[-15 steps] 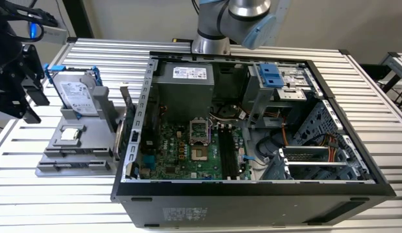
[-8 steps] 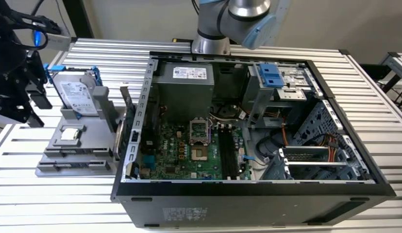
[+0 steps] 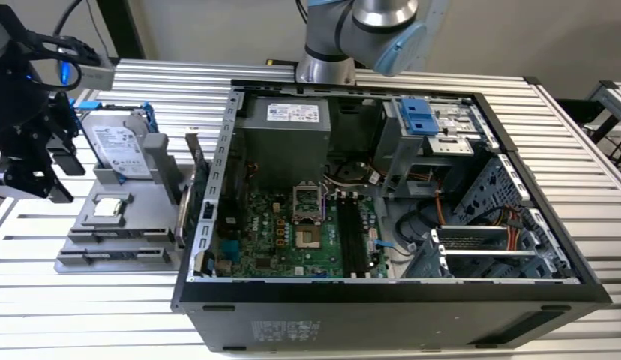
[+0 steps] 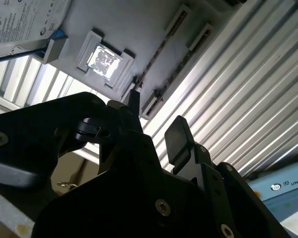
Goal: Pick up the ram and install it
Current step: 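Pick up the ram and move it above insertion slot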
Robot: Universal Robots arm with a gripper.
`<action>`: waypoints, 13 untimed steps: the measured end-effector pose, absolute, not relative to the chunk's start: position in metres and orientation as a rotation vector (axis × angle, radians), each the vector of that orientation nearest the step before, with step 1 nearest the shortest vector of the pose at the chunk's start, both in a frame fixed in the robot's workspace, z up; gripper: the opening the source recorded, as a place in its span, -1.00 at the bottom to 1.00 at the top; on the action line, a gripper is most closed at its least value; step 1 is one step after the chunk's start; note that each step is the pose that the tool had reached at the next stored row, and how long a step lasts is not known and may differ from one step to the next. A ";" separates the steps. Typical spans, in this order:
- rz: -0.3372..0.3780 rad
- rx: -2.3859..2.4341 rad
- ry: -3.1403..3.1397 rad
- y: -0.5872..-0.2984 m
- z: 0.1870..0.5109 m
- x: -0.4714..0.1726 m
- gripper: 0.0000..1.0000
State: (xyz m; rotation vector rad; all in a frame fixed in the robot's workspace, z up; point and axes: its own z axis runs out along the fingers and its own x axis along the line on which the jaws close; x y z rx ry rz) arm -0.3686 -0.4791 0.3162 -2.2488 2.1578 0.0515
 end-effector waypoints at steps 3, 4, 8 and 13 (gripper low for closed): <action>0.052 -2.249 2.158 -0.479 0.311 -0.368 1.00; 0.052 -2.248 2.158 -0.479 0.310 -0.368 1.00; 0.052 -2.248 2.158 -0.480 0.303 -0.368 1.00; 0.052 -2.248 2.158 -0.480 0.295 -0.368 1.00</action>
